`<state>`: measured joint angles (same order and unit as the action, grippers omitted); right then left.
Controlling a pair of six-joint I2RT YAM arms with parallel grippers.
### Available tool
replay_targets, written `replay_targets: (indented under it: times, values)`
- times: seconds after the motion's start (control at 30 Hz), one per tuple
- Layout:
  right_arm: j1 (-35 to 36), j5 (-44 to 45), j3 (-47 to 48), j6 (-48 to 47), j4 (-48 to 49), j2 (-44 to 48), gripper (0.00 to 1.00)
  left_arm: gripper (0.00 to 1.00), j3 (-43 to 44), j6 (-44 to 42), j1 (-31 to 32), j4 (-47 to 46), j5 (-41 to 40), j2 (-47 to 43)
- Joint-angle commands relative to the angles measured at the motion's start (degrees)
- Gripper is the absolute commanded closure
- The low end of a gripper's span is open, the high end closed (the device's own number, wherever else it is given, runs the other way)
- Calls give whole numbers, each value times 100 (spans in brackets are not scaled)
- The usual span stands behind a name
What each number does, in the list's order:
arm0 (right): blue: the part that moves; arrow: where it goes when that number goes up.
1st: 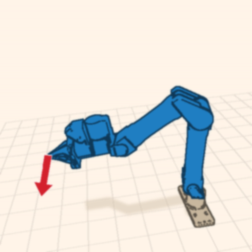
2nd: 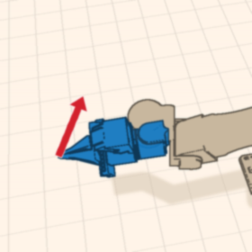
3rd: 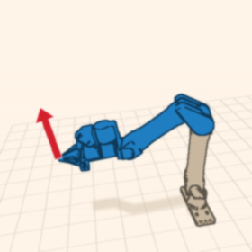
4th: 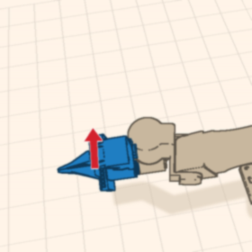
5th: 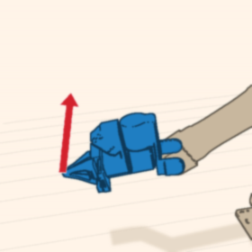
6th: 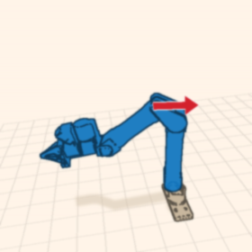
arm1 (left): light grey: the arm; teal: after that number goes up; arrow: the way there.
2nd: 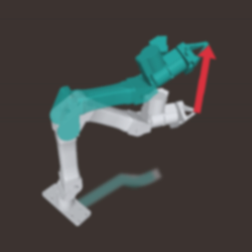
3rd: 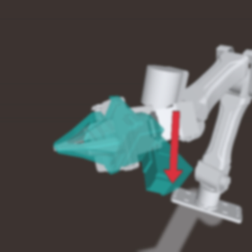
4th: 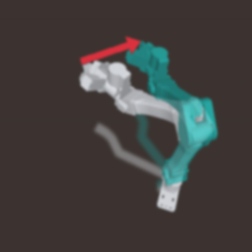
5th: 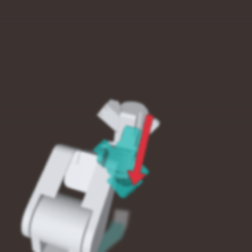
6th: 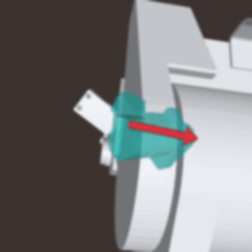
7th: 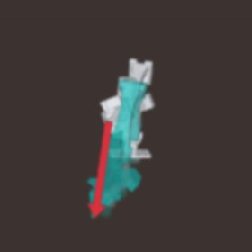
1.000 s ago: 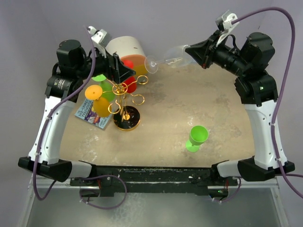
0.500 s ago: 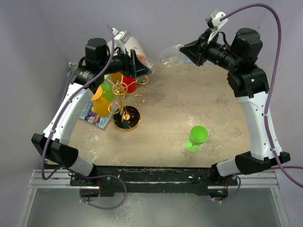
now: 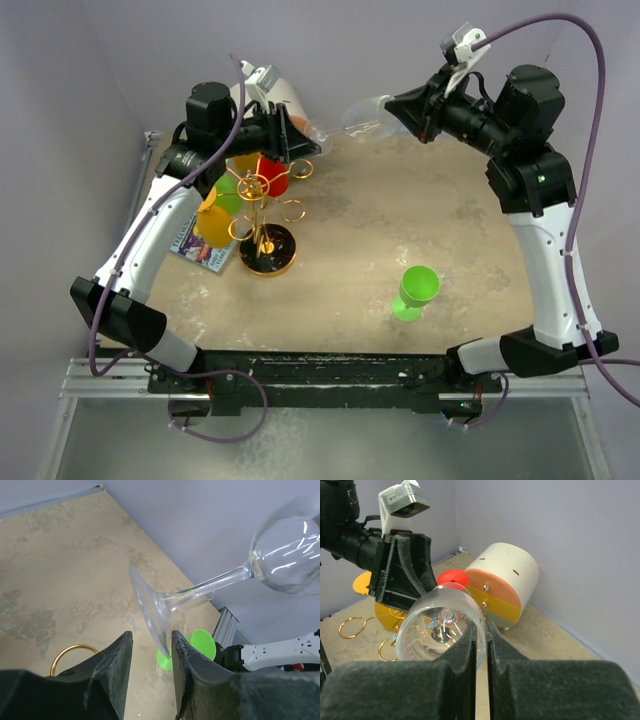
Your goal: Place the wine glass upside down on the wine glass rack
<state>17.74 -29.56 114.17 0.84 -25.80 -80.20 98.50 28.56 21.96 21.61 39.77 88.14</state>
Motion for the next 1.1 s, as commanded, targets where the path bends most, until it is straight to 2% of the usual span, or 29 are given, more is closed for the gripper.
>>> replay_targets:
  times: [0.0,0.13,0.3,0.53,0.7,1.07]
  values:
    - [41,30,-7,-81,479,316,100,63,-18,116,20,-446,82,-163]
    - [45,40,-37,-88,484,317,100,64,-32,111,26,-463,111,-196]
    - [41,38,-46,-93,480,277,100,57,-86,140,20,-518,156,-263]
    - [38,39,-121,-125,501,277,100,57,-92,115,19,-559,168,-272]
    - [47,17,-190,-138,506,286,100,64,-144,127,20,-613,231,-295]
    - [46,-45,-186,-129,510,272,100,93,-252,311,20,-724,350,-313]
